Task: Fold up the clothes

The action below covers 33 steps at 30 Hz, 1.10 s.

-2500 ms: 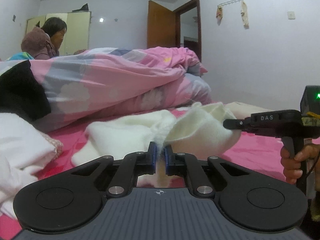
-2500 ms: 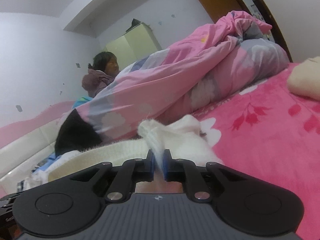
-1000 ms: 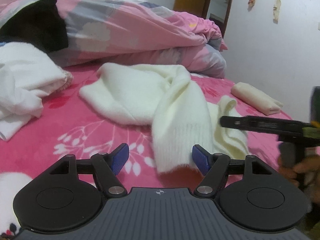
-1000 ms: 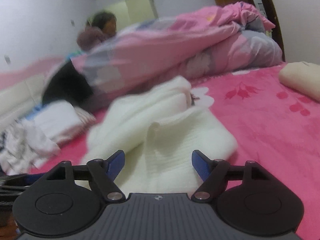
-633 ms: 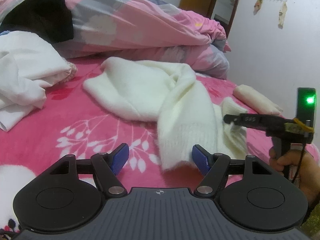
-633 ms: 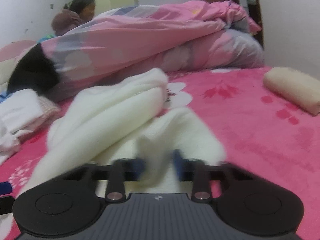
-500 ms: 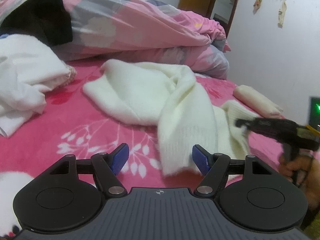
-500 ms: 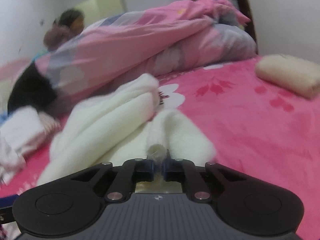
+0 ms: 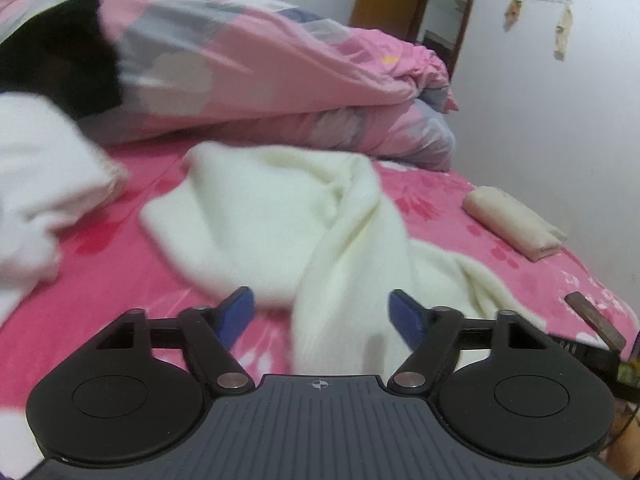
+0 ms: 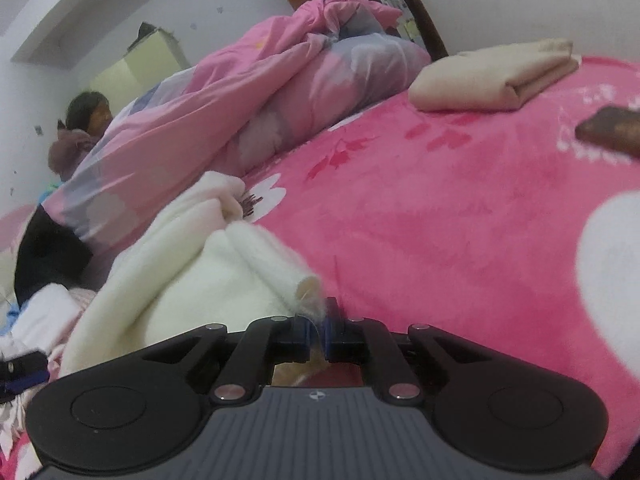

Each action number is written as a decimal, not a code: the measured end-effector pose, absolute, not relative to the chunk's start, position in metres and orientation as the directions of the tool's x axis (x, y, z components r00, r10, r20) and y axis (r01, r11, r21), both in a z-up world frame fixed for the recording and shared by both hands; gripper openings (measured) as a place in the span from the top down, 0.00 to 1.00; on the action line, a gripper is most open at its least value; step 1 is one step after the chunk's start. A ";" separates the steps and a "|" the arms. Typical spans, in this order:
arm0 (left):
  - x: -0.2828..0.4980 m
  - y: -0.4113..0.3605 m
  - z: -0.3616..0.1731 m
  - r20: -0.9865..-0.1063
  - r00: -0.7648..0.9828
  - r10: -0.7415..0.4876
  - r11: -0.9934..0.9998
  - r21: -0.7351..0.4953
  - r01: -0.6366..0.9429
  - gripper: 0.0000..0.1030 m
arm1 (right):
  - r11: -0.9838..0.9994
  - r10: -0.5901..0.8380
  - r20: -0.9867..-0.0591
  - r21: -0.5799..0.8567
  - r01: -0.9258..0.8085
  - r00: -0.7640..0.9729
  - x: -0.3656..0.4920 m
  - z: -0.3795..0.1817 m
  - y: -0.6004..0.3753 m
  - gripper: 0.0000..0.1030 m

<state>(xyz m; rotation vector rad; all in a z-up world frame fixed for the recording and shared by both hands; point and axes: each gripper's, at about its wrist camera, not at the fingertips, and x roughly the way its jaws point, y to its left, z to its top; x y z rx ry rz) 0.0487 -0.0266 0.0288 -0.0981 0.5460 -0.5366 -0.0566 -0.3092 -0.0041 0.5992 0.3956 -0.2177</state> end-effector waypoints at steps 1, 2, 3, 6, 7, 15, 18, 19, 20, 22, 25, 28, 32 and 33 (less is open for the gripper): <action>0.053 -0.035 0.033 -0.466 0.719 -0.516 0.854 -0.208 0.477 0.13 | 0.807 -0.076 -0.409 0.510 0.297 0.910 -0.057 -0.007 -0.311 0.94; 0.057 -0.046 0.036 -0.463 0.717 -0.520 0.848 -0.182 0.497 0.09 | 0.808 -0.068 -0.395 0.517 0.283 0.916 -0.057 -0.010 -0.312 0.94; 0.062 -0.058 0.038 -0.464 0.715 -0.524 0.841 -0.147 0.521 0.04 | 0.804 -0.056 -0.381 0.531 0.268 0.923 -0.058 -0.012 -0.314 0.94; 0.080 -0.094 0.041 -0.482 0.713 -0.510 0.827 -0.046 0.561 0.03 | 0.801 -0.033 -0.357 0.550 0.238 0.934 -0.060 -0.015 -0.317 0.93; 0.088 -0.106 0.039 -0.495 0.715 -0.493 0.828 -0.015 0.561 0.03 | 0.803 -0.031 -0.352 0.549 0.233 0.936 -0.060 -0.015 -0.317 0.93; 0.141 -0.175 0.020 -0.571 0.762 -0.305 0.841 0.215 0.497 0.45 | 0.814 -0.029 -0.332 0.539 0.215 0.943 -0.062 -0.017 -0.315 0.92; 0.144 -0.168 0.018 -0.576 0.755 -0.313 0.864 0.157 0.479 0.69 | 0.814 -0.028 -0.328 0.541 0.212 0.944 -0.062 -0.017 -0.315 0.92; 0.141 -0.163 0.019 -0.564 0.764 -0.315 0.871 0.148 0.468 0.73 | 0.814 -0.028 -0.328 0.541 0.212 0.944 -0.063 -0.018 -0.315 0.92; 0.136 -0.158 0.021 -0.548 0.776 -0.313 0.876 0.148 0.459 0.76 | 0.814 -0.028 -0.327 0.541 0.212 0.944 -0.063 -0.018 -0.315 0.92; 0.127 -0.148 0.026 -0.516 0.798 -0.310 0.887 0.146 0.439 0.79 | 0.813 -0.029 -0.327 0.541 0.212 0.945 -0.063 -0.018 -0.315 0.92; 0.110 -0.126 0.035 -0.484 0.823 -0.299 0.905 0.131 0.406 0.81 | 0.814 -0.030 -0.326 0.540 0.213 0.945 -0.063 -0.018 -0.314 0.92; 0.095 -0.100 0.039 -0.472 0.835 -0.283 0.922 0.106 0.372 0.81 | 0.816 -0.031 -0.325 0.538 0.212 0.945 -0.064 -0.018 -0.314 0.92; 0.076 -0.064 0.044 -0.465 0.844 -0.266 0.948 0.034 0.318 0.82 | 0.817 -0.033 -0.325 0.536 0.213 0.945 -0.064 -0.018 -0.314 0.92; 0.070 -0.057 0.044 -0.461 0.847 -0.266 0.952 0.014 0.307 0.82 | 0.817 -0.034 -0.325 0.536 0.214 0.945 -0.064 -0.018 -0.314 0.92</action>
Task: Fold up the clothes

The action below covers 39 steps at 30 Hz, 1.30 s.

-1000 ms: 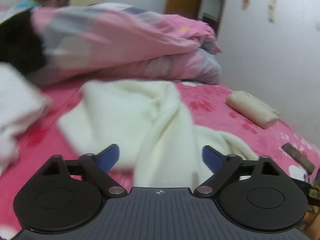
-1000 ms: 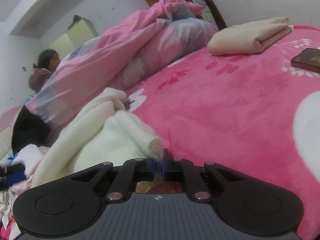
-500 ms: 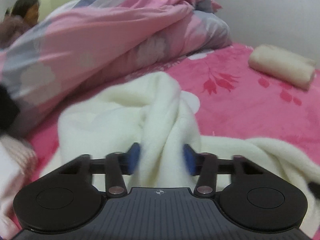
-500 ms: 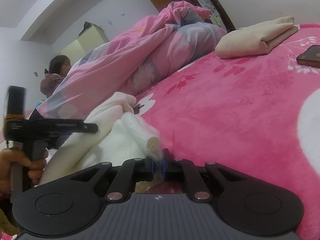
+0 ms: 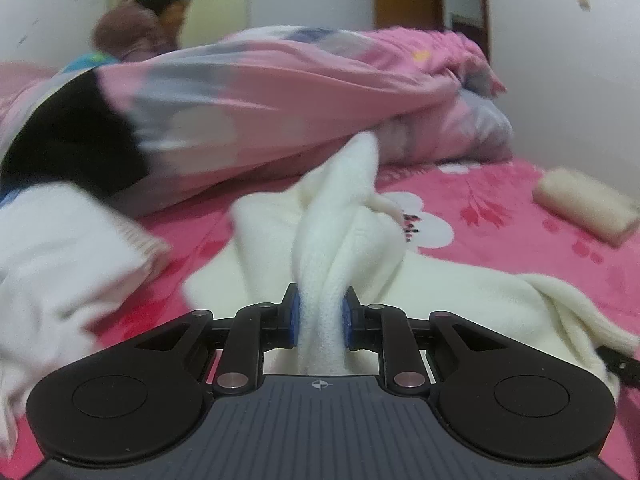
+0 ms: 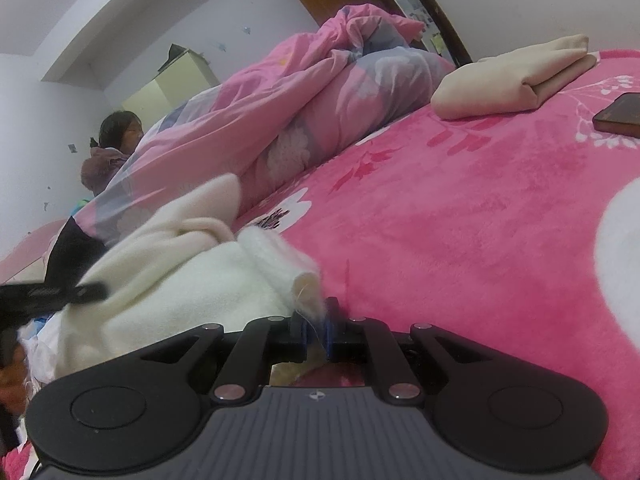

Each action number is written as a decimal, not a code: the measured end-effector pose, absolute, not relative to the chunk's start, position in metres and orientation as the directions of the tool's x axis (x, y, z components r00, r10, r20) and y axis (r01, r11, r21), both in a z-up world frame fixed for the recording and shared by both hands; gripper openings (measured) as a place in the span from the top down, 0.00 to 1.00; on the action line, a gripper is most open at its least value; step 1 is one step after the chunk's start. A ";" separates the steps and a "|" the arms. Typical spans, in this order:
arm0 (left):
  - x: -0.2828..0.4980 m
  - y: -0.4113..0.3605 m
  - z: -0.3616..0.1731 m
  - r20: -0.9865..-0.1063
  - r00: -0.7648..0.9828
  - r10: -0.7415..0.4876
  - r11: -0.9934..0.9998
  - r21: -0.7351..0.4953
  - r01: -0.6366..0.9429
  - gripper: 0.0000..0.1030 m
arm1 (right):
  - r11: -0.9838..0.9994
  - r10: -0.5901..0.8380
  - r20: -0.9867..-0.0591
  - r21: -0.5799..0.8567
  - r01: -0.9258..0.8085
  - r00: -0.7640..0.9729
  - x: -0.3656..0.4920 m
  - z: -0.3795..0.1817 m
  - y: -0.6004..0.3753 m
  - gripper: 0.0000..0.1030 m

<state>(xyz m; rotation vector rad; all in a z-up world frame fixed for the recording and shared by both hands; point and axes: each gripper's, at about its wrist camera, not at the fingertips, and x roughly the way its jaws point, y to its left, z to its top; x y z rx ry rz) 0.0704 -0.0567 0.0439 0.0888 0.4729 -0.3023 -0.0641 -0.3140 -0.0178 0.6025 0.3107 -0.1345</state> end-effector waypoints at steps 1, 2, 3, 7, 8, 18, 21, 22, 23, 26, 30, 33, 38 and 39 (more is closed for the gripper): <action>0.065 -0.050 0.043 -0.459 0.847 -0.267 0.955 -0.008 0.297 0.82 | 0.817 -0.035 -0.326 0.535 0.214 0.945 -0.064 -0.018 -0.314 0.92; 0.059 -0.044 0.042 -0.457 0.848 -0.269 0.957 -0.028 0.288 0.82 | 0.818 -0.035 -0.326 0.534 0.215 0.945 -0.064 -0.018 -0.314 0.92; 0.053 -0.042 0.039 -0.456 0.847 -0.272 0.958 -0.040 0.286 0.82 | 0.818 -0.036 -0.326 0.533 0.215 0.945 -0.064 -0.018 -0.313 0.92; 0.039 -0.038 0.020 -0.474 0.835 -0.279 0.957 -0.068 0.281 0.82 | 0.821 -0.038 -0.327 0.529 0.216 0.944 -0.064 -0.018 -0.313 0.92; 0.040 -0.037 0.015 -0.486 0.827 -0.284 0.956 -0.081 0.281 0.82 | 0.821 -0.039 -0.327 0.528 0.217 0.944 -0.064 -0.018 -0.313 0.92; 0.040 -0.018 0.006 -0.476 0.792 -0.382 0.924 -0.211 0.318 0.62 | 0.816 -0.014 -0.320 0.544 0.196 0.947 -0.064 -0.018 -0.317 0.88; 0.035 -0.008 0.005 -0.465 0.788 -0.404 0.914 -0.247 0.323 0.53 | 0.810 0.001 -0.326 0.555 0.190 0.945 -0.066 -0.014 -0.319 0.81; 0.034 -0.004 0.005 -0.461 0.787 -0.411 0.910 -0.260 0.323 0.53 | 0.806 0.007 -0.327 0.561 0.188 0.945 -0.068 -0.012 -0.319 0.78; 0.034 0.000 0.005 -0.457 0.786 -0.418 0.906 -0.277 0.321 0.53 | 0.802 0.013 -0.328 0.567 0.186 0.945 -0.070 -0.010 -0.320 0.73; 0.035 0.012 0.003 -0.440 0.782 -0.441 0.891 -0.321 0.321 0.51 | 0.805 -0.002 -0.319 0.562 0.190 0.948 -0.082 0.002 -0.316 0.58; 0.037 0.018 -0.001 -0.434 0.775 -0.460 0.878 -0.354 0.323 0.51 | 0.829 -0.036 -0.279 0.528 0.185 0.960 -0.094 0.032 -0.308 0.58; 0.037 0.019 -0.003 -0.433 0.774 -0.462 0.875 -0.363 0.319 0.51 | 0.863 -0.022 -0.244 0.485 0.142 0.969 -0.086 0.058 -0.297 0.58; 0.030 0.017 0.007 -0.425 0.789 -0.443 0.889 -0.320 0.327 0.51 | 0.892 0.057 -0.290 0.445 0.082 0.955 -0.021 0.077 -0.277 0.58; 0.029 0.016 0.011 -0.421 0.794 -0.439 0.893 -0.301 0.334 0.51 | 0.892 0.068 -0.302 0.445 0.078 0.951 -0.006 0.073 -0.275 0.58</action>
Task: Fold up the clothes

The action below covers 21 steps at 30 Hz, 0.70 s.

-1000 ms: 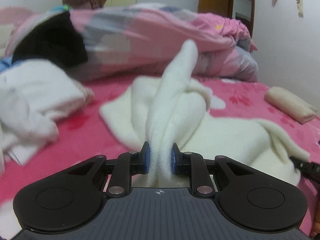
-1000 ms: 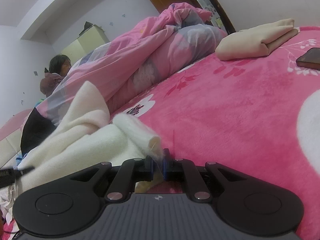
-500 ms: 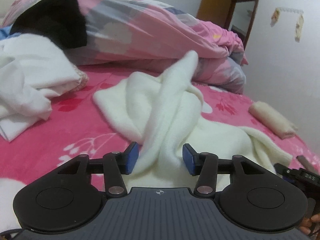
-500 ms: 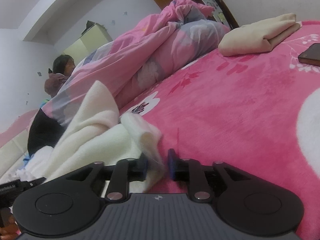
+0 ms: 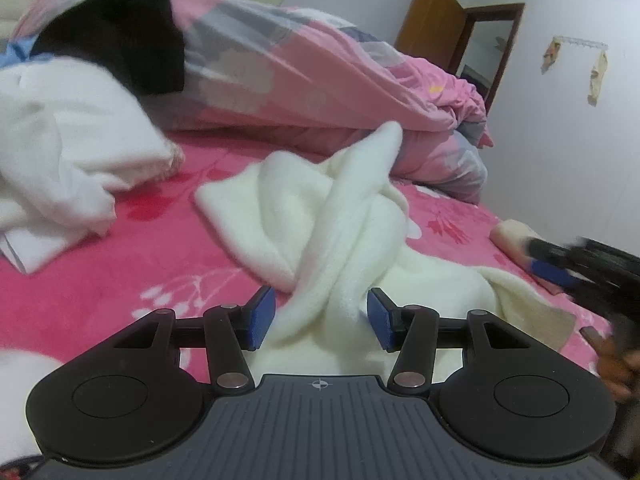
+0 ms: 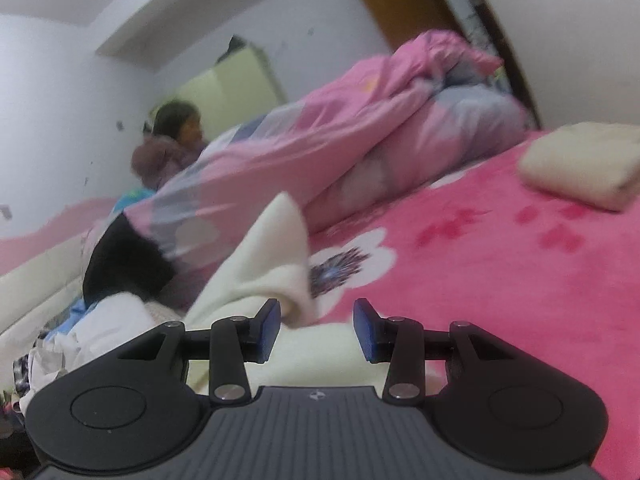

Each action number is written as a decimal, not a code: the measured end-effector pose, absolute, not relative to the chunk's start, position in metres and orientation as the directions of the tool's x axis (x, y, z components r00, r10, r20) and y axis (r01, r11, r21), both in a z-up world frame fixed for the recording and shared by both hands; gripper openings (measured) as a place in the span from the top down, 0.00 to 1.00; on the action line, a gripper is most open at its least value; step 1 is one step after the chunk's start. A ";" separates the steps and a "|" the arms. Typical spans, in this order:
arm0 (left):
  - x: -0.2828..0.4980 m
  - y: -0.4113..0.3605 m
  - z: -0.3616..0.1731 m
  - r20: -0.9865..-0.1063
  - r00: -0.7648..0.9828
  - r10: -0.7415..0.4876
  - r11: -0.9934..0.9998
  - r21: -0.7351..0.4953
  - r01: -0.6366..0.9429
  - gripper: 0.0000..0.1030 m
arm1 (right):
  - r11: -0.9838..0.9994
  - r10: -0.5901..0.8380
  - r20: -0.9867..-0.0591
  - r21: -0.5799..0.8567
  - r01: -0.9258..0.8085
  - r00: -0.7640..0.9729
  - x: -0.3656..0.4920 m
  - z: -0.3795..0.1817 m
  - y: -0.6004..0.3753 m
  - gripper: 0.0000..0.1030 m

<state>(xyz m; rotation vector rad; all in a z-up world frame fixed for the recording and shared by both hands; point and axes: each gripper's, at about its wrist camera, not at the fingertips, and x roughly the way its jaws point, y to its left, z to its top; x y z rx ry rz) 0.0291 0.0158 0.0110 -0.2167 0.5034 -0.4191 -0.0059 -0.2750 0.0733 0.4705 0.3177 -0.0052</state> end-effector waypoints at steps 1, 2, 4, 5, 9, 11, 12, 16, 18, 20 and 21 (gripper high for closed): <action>0.028 0.015 0.015 -0.416 0.798 -0.435 0.896 -0.282 0.341 0.51 | 0.893 0.077 -0.320 0.443 0.078 0.944 0.010 0.068 -0.273 0.58; 0.027 0.013 0.020 -0.411 0.803 -0.432 0.900 -0.260 0.351 0.50 | 0.896 0.079 -0.341 0.436 0.084 0.937 0.022 0.063 -0.271 0.59; 0.028 0.005 0.032 -0.392 0.813 -0.431 0.902 -0.192 0.386 0.48 | 0.904 0.076 -0.385 0.415 0.099 0.920 0.042 0.050 -0.265 0.59; 0.029 0.001 0.038 -0.381 0.818 -0.431 0.902 -0.158 0.402 0.45 | 0.911 0.073 -0.417 0.399 0.110 0.906 0.051 0.042 -0.263 0.59; 0.046 -0.032 0.063 -0.339 0.822 -0.458 0.873 0.000 0.487 0.34 | 0.948 0.062 -0.467 0.305 0.095 0.882 0.054 0.022 -0.249 0.61; 0.060 -0.055 0.070 -0.341 0.815 -0.469 0.841 0.109 0.530 0.34 | 0.957 0.071 -0.461 0.281 0.070 0.884 0.049 0.019 -0.247 0.61; 0.067 -0.069 0.071 -0.347 0.814 -0.466 0.821 0.172 0.544 0.34 | 0.961 0.076 -0.458 0.271 0.058 0.886 0.047 0.018 -0.245 0.61; 0.101 -0.123 0.069 -0.399 0.798 -0.452 0.717 0.369 0.591 0.34 | 0.939 0.133 -0.420 0.342 0.020 0.898 0.043 0.011 -0.258 0.61; 0.118 -0.144 0.065 -0.461 0.762 -0.454 0.650 0.413 0.638 0.34 | 0.928 0.156 -0.396 0.372 0.003 0.905 0.041 0.009 -0.263 0.61; 0.133 -0.162 0.058 -0.517 0.738 -0.434 0.594 0.451 0.666 0.34 | 0.917 0.173 -0.381 0.398 -0.007 0.908 0.039 0.008 -0.267 0.61; 0.140 -0.170 0.054 -0.539 0.731 -0.418 0.570 0.471 0.673 0.34 | 0.913 0.179 -0.376 0.408 -0.011 0.909 0.038 0.009 -0.269 0.61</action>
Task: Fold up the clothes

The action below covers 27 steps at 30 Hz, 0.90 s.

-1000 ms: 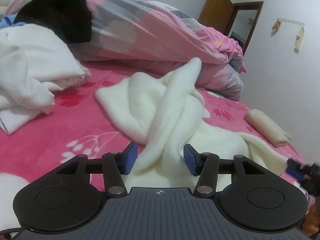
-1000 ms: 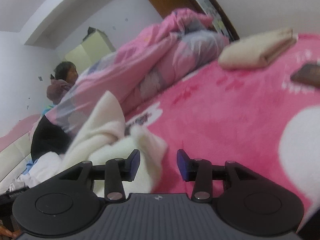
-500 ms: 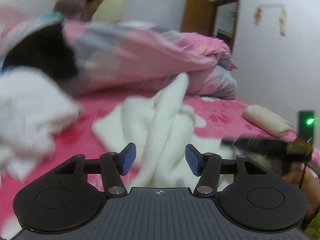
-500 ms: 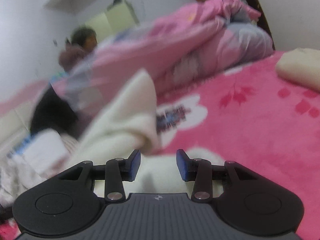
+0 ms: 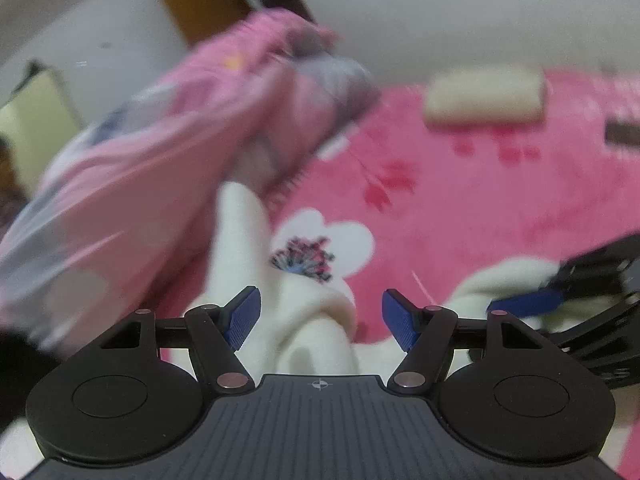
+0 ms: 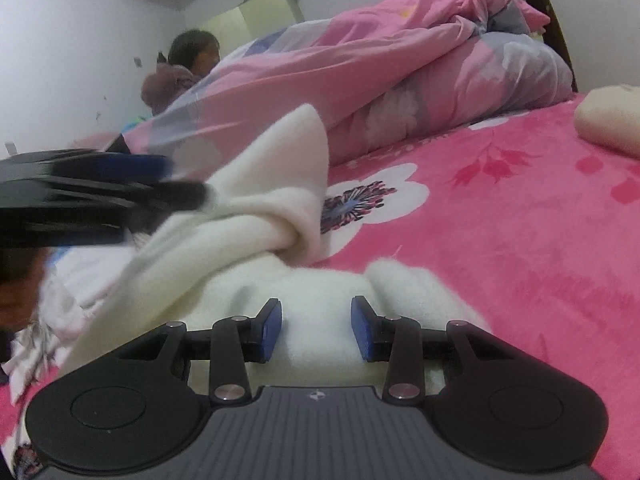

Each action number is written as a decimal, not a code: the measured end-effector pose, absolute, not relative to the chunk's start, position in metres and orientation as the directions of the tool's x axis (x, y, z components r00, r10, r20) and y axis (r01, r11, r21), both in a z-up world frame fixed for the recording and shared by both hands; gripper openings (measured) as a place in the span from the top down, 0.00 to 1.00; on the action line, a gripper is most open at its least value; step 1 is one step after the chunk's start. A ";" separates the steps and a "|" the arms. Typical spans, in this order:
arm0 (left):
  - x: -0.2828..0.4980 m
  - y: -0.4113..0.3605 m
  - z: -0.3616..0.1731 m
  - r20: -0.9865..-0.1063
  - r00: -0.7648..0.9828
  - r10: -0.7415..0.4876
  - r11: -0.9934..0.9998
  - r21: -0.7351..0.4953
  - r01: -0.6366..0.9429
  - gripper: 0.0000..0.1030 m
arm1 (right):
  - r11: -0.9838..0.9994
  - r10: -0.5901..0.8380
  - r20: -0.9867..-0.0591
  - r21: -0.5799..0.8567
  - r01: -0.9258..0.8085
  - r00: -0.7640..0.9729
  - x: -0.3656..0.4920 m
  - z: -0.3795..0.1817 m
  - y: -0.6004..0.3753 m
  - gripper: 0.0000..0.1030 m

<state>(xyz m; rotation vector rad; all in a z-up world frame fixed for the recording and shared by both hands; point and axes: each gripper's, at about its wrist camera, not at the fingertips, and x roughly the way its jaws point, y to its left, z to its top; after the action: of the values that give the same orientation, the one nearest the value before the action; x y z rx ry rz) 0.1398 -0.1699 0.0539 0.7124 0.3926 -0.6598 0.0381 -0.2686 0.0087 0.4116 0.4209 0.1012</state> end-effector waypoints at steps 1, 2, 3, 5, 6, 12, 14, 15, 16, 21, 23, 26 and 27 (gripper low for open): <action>0.146 -0.178 0.050 -0.560 0.725 -0.401 0.545 0.490 0.680 0.34 | 0.911 0.183 -0.373 0.413 -0.014 0.910 0.038 0.009 -0.269 0.61; 0.153 -0.186 0.046 -0.578 0.721 -0.382 0.521 0.510 0.685 0.35 | 0.909 0.185 -0.370 0.416 -0.016 0.910 0.038 0.009 -0.269 0.61; 0.158 -0.191 0.041 -0.584 0.729 -0.358 0.500 0.539 0.678 0.35 | 0.909 0.187 -0.369 0.417 -0.017 0.911 0.038 0.009 -0.270 0.61; 0.166 -0.201 0.031 -0.595 0.743 -0.307 0.445 0.601 0.664 0.36 | 0.907 0.190 -0.366 0.421 -0.020 0.911 0.038 0.009 -0.270 0.61; 0.169 -0.206 0.026 -0.604 0.745 -0.284 0.415 0.623 0.663 0.36 | 0.906 0.192 -0.365 0.423 -0.021 0.911 0.038 0.008 -0.271 0.61; 0.187 -0.224 0.002 -0.627 0.759 -0.176 0.300 0.700 0.648 0.37 | 0.903 0.195 -0.361 0.428 -0.023 0.912 0.038 0.008 -0.272 0.61; 0.192 -0.228 -0.005 -0.619 0.771 -0.152 0.278 0.721 0.634 0.37 | 0.904 0.195 -0.361 0.426 -0.024 0.912 0.038 0.008 -0.271 0.61; 0.195 -0.231 -0.009 -0.614 0.777 -0.143 0.270 0.731 0.627 0.37 | 0.904 0.195 -0.361 0.427 -0.024 0.912 0.037 0.008 -0.271 0.61; 0.196 -0.232 -0.010 -0.607 0.782 -0.139 0.270 0.737 0.620 0.37 | 0.904 0.195 -0.360 0.428 -0.025 0.912 0.037 0.008 -0.271 0.61; 0.203 -0.234 -0.012 -0.570 0.808 -0.148 0.329 0.742 0.584 0.41 | 0.902 0.196 -0.355 0.431 -0.026 0.914 0.037 0.007 -0.271 0.61; 0.202 -0.231 -0.009 -0.553 0.818 -0.159 0.362 0.738 0.569 0.46 | 0.901 0.197 -0.353 0.433 -0.027 0.915 0.037 0.007 -0.272 0.61; 0.202 -0.221 0.002 -0.513 0.840 -0.177 0.450 0.717 0.532 0.58 | 0.899 0.198 -0.349 0.436 -0.028 0.916 0.036 0.006 -0.272 0.61; 0.201 -0.217 0.008 -0.495 0.850 -0.180 0.485 0.707 0.515 0.65 | 0.899 0.198 -0.348 0.437 -0.028 0.916 0.036 0.006 -0.272 0.61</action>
<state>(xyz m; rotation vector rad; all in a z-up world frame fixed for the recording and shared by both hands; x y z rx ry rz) 0.2015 -0.2166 0.0077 0.9800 0.3811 -0.4352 0.0363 -0.2724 0.0062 0.4404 0.3977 0.1204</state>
